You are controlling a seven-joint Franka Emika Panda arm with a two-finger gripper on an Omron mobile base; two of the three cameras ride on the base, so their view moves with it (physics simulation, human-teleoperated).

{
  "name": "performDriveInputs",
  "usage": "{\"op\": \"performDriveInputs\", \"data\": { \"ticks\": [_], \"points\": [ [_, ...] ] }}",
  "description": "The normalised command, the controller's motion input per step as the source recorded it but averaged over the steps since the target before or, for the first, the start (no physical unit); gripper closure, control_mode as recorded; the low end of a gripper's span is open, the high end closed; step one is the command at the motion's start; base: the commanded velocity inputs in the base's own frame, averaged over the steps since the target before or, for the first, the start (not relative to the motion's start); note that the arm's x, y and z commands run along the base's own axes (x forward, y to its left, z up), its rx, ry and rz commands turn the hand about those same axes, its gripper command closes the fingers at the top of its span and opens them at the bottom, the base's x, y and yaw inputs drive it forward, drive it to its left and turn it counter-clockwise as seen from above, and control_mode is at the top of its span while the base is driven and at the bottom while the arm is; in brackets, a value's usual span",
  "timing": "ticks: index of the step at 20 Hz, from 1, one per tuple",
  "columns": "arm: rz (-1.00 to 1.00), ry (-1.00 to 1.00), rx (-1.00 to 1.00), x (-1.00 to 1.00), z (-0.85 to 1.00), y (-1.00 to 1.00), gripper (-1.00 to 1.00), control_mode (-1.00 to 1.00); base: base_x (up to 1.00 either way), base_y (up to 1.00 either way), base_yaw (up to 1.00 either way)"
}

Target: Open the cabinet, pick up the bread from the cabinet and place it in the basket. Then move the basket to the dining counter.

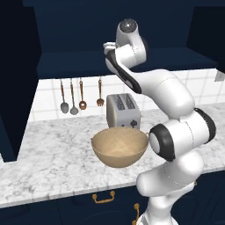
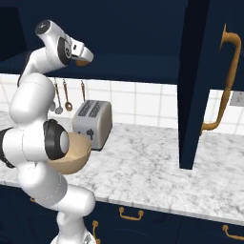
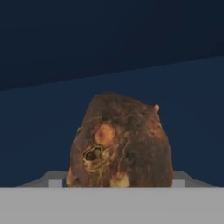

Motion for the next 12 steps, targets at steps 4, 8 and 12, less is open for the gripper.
{"op": "performDriveInputs", "data": {
  "ticks": [4, 8, 12],
  "points": [
    [0.00, -0.02, 0.00, 0.00, -0.01, 0.00, 1.00, -1.00, 0.00, 0.00, 0.00],
    [0.00, -0.10, 0.00, -0.32, -0.04, 0.00, 1.00, -1.00, 0.00, 0.00, 0.00],
    [0.00, -0.23, 0.00, -0.97, 0.00, 0.00, 1.00, -1.00, 0.00, 0.00, 0.00]
  ]
}}
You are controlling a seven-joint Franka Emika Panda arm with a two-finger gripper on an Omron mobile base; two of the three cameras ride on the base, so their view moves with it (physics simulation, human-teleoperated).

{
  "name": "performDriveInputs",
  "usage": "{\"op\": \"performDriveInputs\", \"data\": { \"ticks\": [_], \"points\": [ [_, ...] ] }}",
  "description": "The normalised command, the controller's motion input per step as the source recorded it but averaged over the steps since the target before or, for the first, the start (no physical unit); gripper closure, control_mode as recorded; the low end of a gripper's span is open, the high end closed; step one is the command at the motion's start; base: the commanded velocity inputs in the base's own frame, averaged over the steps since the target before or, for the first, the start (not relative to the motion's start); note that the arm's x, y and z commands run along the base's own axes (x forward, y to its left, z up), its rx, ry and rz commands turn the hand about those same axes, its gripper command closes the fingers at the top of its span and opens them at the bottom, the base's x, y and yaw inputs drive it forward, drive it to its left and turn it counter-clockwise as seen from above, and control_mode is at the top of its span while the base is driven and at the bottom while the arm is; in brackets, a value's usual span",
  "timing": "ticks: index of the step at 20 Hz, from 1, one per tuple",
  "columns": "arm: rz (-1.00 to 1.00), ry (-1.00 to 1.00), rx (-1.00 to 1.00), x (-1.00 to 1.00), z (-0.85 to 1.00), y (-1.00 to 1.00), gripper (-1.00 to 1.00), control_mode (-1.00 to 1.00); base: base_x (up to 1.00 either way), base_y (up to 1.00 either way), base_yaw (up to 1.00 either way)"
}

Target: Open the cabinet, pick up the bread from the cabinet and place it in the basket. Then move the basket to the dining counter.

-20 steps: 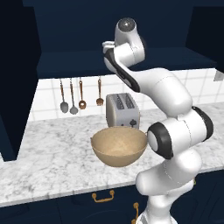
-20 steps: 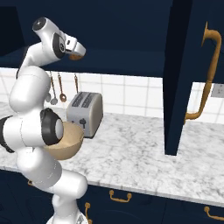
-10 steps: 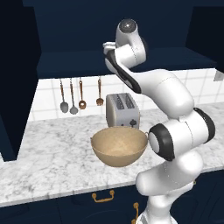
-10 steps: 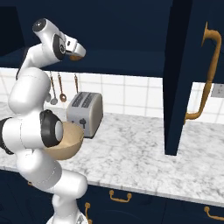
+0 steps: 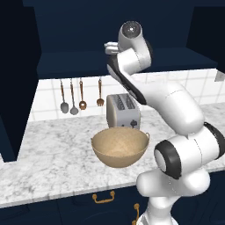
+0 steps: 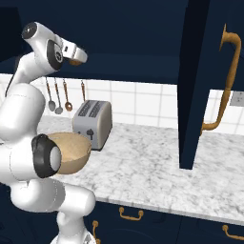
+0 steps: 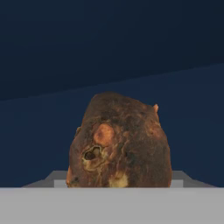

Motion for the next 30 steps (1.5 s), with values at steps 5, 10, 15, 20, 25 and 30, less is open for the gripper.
{"op": "performDriveInputs", "data": {
  "ticks": [5, 10, 15, 20, 25, 30],
  "points": [
    [0.00, -0.15, 0.00, -1.00, 0.00, 0.00, 1.00, -1.00, 0.00, 0.00, 0.00],
    [0.02, 0.00, 0.00, -1.00, 0.18, 0.00, 1.00, -1.00, 0.00, 0.00, 0.00],
    [0.06, 0.11, 0.00, -1.00, 0.17, 0.00, 1.00, -1.00, 0.00, 0.00, 0.00],
    [0.00, 0.44, 0.03, -0.89, -0.23, 0.00, 1.00, -1.00, 0.00, 0.00, 0.00],
    [0.00, 0.43, 0.00, -0.39, -0.59, 0.04, 1.00, -1.00, 0.00, 0.00, 0.00],
    [0.00, 0.07, 0.00, -0.01, -0.62, 0.01, 1.00, -1.00, 0.00, 0.00, 0.00]
  ]
}}
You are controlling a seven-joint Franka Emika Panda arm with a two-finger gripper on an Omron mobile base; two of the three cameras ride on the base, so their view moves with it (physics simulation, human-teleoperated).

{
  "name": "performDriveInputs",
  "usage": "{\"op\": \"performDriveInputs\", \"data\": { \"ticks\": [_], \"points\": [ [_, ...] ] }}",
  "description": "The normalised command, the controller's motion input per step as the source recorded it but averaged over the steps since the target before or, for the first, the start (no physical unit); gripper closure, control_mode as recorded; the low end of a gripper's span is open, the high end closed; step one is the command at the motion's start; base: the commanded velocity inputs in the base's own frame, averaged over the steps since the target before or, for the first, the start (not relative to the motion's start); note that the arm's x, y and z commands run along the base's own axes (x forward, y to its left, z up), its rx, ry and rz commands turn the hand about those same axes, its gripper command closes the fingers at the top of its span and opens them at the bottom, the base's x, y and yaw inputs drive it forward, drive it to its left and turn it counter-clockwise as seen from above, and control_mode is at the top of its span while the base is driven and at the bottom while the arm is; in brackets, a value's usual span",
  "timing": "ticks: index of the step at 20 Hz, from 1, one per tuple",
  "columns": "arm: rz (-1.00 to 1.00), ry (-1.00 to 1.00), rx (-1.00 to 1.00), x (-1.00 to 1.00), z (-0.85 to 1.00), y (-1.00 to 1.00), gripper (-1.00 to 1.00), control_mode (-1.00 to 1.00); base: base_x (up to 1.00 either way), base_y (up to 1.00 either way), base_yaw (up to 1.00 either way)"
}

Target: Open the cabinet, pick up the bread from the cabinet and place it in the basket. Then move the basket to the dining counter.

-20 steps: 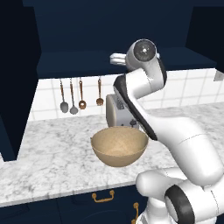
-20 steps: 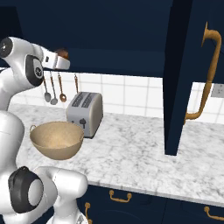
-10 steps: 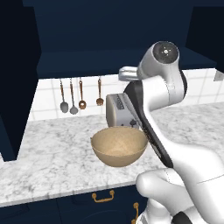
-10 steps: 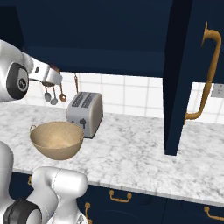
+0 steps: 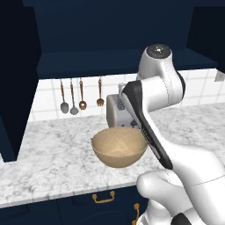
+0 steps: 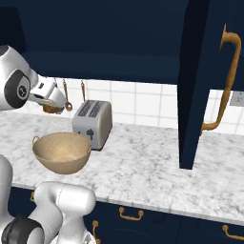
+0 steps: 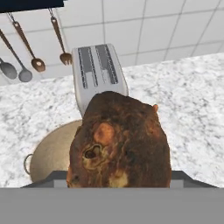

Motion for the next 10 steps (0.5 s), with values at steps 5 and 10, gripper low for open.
{"op": "performDriveInputs", "data": {
  "ticks": [5, 10],
  "points": [
    [0.00, 0.13, 0.00, 0.00, -0.59, 0.00, 1.00, -1.00, 0.00, 0.00, 0.00],
    [0.00, 0.08, 0.00, 0.00, -0.36, 0.00, 1.00, -1.00, 0.00, 0.00, 0.00]
  ]
}}
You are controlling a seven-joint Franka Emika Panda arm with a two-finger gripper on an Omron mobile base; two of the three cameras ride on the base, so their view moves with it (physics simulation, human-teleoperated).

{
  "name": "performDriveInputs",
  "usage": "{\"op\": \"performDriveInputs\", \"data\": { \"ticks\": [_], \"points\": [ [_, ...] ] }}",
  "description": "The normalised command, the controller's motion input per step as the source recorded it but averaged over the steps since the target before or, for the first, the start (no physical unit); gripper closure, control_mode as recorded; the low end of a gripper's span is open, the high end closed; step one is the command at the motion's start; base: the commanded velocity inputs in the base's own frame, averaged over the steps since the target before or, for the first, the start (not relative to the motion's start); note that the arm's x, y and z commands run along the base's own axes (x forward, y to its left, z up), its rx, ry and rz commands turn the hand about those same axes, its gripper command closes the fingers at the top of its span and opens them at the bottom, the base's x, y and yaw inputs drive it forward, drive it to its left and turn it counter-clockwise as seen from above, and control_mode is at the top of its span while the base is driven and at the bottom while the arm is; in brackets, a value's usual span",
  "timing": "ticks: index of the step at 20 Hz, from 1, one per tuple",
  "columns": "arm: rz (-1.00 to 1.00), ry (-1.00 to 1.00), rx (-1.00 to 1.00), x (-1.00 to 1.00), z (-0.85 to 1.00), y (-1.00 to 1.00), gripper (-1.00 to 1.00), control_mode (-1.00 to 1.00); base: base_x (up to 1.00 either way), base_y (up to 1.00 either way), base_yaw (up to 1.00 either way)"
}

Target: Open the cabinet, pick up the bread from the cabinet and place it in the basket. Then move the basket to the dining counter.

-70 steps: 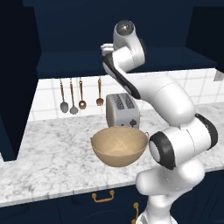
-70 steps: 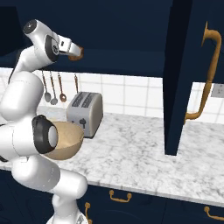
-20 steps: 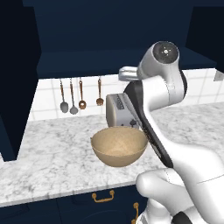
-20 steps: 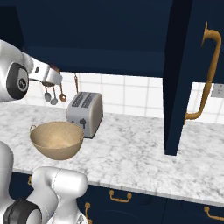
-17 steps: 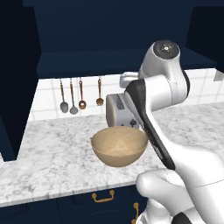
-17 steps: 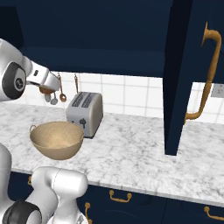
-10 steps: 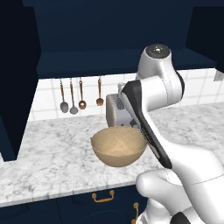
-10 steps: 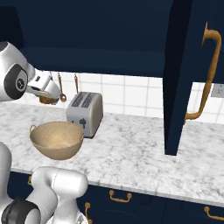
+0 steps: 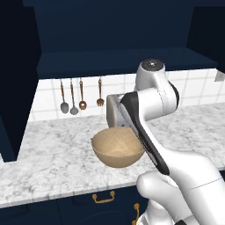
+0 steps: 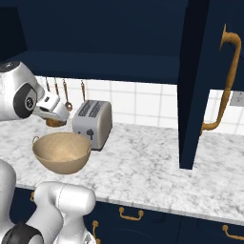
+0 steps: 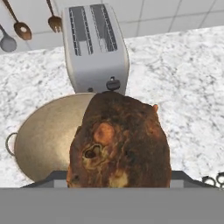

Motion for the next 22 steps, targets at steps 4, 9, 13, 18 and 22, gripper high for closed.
{"op": "performDriveInputs", "data": {
  "ticks": [4, 9, 13, 18, 22],
  "points": [
    [0.00, 0.09, 0.00, 0.01, -0.51, 0.05, 1.00, -1.00, 0.00, 0.00, 0.00],
    [0.00, 0.22, 0.00, 0.14, -0.81, 0.30, 1.00, -1.00, 0.00, 0.00, 0.00],
    [0.00, 0.30, 0.00, 0.39, -0.69, 0.26, 1.00, -1.00, 0.00, 0.00, 0.00],
    [0.00, 0.20, 0.00, 0.81, -0.58, 0.07, 1.00, -1.00, 0.00, 0.00, 0.00],
    [0.00, 0.12, 0.00, 0.72, -0.52, 0.04, 1.00, -1.00, 0.00, 0.00, 0.00]
  ]
}}
